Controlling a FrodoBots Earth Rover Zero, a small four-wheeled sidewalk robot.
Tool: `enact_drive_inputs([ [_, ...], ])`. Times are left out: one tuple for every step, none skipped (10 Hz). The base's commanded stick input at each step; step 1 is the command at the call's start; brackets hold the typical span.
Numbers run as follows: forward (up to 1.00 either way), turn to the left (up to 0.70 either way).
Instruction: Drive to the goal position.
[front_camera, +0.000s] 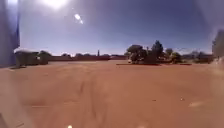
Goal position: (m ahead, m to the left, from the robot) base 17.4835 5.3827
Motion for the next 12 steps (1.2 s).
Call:
enact_drive_inputs([
  [0.7, 0.0],
  [0.7, 0.0],
  [0.7, 0.0],
  [0.7, 0.0],
  [0.7, 0.0],
  [0.7, 0.0],
  [0.7, 0.0],
  [0.7, 0.0],
  [0.7, 0.0],
  [0.7, 0.0],
  [0.7, 0.0],
  [0.7, 0.0],
])
